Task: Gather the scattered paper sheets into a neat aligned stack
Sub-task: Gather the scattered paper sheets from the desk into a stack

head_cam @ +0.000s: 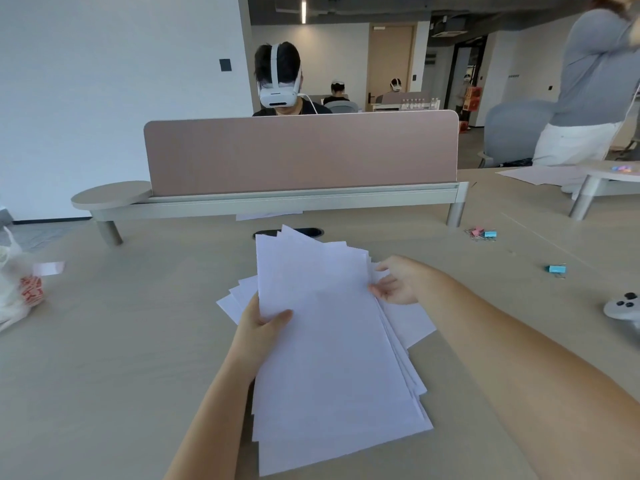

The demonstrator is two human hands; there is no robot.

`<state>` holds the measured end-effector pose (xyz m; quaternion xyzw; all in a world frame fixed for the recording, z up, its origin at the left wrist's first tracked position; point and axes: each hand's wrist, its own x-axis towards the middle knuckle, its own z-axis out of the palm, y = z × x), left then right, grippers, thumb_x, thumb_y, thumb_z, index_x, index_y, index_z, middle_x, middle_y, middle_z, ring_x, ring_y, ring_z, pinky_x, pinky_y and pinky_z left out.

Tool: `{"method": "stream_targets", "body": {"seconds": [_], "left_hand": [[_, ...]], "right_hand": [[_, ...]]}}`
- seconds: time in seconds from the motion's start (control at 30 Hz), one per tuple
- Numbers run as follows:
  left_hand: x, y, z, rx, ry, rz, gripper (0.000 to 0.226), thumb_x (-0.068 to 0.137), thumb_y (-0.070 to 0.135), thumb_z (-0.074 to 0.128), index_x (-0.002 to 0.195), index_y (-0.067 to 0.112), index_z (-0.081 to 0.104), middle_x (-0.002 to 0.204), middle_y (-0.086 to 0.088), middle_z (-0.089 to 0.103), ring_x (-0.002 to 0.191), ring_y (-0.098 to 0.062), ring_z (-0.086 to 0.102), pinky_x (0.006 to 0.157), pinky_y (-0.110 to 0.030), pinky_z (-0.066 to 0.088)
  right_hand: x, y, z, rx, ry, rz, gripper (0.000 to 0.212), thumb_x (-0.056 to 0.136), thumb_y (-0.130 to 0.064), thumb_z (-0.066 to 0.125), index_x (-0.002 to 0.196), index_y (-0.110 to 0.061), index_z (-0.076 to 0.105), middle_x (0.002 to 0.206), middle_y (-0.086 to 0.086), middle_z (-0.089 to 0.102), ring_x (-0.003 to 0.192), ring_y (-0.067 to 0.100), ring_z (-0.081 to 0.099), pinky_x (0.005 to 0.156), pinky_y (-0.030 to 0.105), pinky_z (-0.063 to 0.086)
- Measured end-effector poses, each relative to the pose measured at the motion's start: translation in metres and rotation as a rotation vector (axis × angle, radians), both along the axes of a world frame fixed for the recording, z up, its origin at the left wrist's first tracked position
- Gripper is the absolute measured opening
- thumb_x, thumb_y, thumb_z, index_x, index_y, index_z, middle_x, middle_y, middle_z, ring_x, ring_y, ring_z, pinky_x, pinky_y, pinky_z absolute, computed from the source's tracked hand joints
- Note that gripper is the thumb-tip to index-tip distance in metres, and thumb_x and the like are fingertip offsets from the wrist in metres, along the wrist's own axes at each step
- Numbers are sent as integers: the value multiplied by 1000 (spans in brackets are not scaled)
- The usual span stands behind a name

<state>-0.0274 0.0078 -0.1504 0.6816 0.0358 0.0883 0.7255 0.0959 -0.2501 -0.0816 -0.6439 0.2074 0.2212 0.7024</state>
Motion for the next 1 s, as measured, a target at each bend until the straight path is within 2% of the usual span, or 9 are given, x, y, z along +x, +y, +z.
{"method": "stream_targets", "body": {"seconds": [0.07,0.17,0.3,0.43,0.5,0.6,0.73,0.9,1.0], "left_hand": [[0,1,0,-4,6,0,37,97,2,72,128,22,70,111,3,86,101,-22,83,73,-31,66],[-1,5,2,-11,24,1,37,101,-2,66,131,20,69,115,-1,85,103,-25,82,77,-35,67],[-1,8,3,-69,44,-9,38,101,-2,67,133,17,69,121,-10,83,108,-34,81,86,-46,67],[-4,14,7,-134,51,0,37,100,2,70,134,16,69,123,-12,82,108,-36,81,91,-52,66],[-4,18,6,-152,48,3,38,99,3,71,135,16,69,125,-13,82,112,-39,79,97,-59,62],[-5,25,7,-179,43,17,37,98,3,72,134,13,70,125,-15,81,107,-38,80,91,-55,65],[-6,26,9,-215,24,40,38,98,7,73,135,14,69,126,-15,81,107,-38,80,91,-56,64],[-9,29,13,-274,23,31,42,97,15,76,139,19,68,130,-12,80,115,-41,78,99,-62,60],[-10,29,15,-282,41,35,38,97,12,75,135,17,70,127,-12,81,110,-39,80,94,-56,63]], "right_hand": [[9,2,-9,32,42,-27,13,104,-13,43,106,-3,52,88,14,56,54,18,43,40,22,36],[17,3,-13,7,84,40,31,105,-26,43,82,-8,53,69,5,57,33,11,31,28,19,18],[19,7,-4,-163,23,204,31,94,-28,47,64,-21,47,58,-7,49,37,10,18,34,22,9],[15,14,5,-171,-34,319,36,95,-43,52,69,-18,54,59,-2,54,48,19,46,48,25,34],[17,11,6,-72,-42,349,39,96,-50,55,86,-13,63,67,6,66,61,25,62,61,31,49],[21,4,-5,111,-29,326,59,100,-62,43,108,-9,67,78,12,75,69,29,74,70,37,56],[13,9,-22,29,-96,357,37,104,-37,51,117,-9,71,87,10,78,66,25,76,60,30,60],[1,32,-16,-286,-236,514,37,87,-27,68,118,-7,73,115,11,75,96,26,70,88,35,56],[-5,31,-12,-323,-373,435,28,91,-17,63,117,-17,73,113,8,79,101,28,75,97,40,58]]}}
